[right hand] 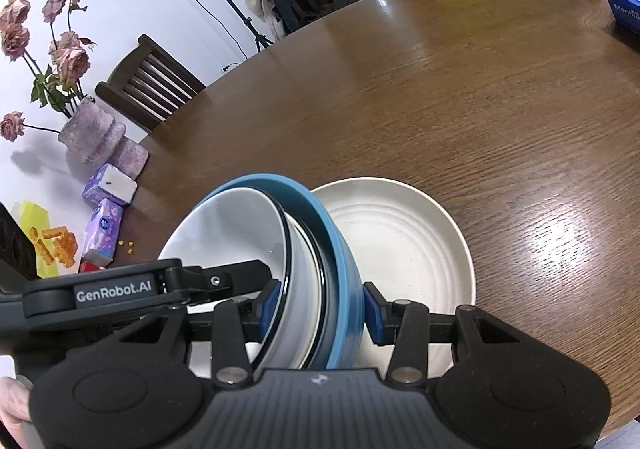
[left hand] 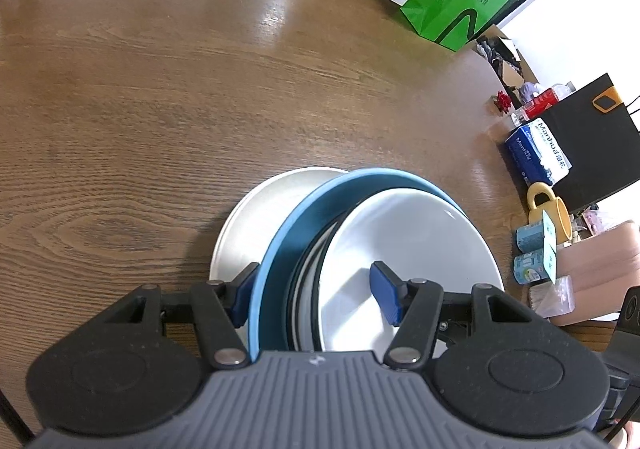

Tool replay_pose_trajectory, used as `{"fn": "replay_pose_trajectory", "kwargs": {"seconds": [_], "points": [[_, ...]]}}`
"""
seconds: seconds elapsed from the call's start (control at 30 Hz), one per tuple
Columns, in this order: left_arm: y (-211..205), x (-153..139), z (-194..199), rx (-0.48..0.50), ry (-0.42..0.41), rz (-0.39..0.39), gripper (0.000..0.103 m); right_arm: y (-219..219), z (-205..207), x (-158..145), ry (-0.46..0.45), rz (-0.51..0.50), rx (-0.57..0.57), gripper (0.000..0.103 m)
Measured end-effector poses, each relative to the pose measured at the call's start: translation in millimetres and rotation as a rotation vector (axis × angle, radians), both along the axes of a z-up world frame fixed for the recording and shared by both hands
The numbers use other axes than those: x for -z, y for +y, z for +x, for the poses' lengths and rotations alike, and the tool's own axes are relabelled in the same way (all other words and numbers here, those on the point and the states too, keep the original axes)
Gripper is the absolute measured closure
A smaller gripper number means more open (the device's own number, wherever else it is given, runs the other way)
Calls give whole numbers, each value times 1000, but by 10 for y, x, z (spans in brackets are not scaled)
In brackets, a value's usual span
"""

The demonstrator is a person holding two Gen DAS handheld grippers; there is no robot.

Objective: Organize plates and bowls
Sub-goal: 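Lower the stacked bowls onto the cream plates with both grippers, then open both grippers to release the blue bowl rim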

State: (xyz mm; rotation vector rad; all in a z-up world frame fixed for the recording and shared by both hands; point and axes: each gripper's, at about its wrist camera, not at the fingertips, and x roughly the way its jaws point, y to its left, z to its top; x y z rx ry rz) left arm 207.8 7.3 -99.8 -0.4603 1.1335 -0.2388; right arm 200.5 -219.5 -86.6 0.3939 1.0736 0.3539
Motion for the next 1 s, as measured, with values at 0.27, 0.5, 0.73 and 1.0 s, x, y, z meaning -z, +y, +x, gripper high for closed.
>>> {"fn": "replay_pose_trajectory", "kwargs": {"seconds": [0.27, 0.5, 0.73, 1.0], "points": [[-96, 86, 77, 0, 8, -2, 44, -87, 74, 79, 9, -7, -3, 61], [-142, 186, 129, -14, 23, -2, 44, -118, 167, 164, 18, -19, -13, 61], [-177, 277, 171, -31, 40, -5, 44, -109, 266, 247, 32, -29, -31, 61], [-241, 262, 204, -36, 25, 13, 42, -141, 336, 313, 42, -22, -46, 61]]}}
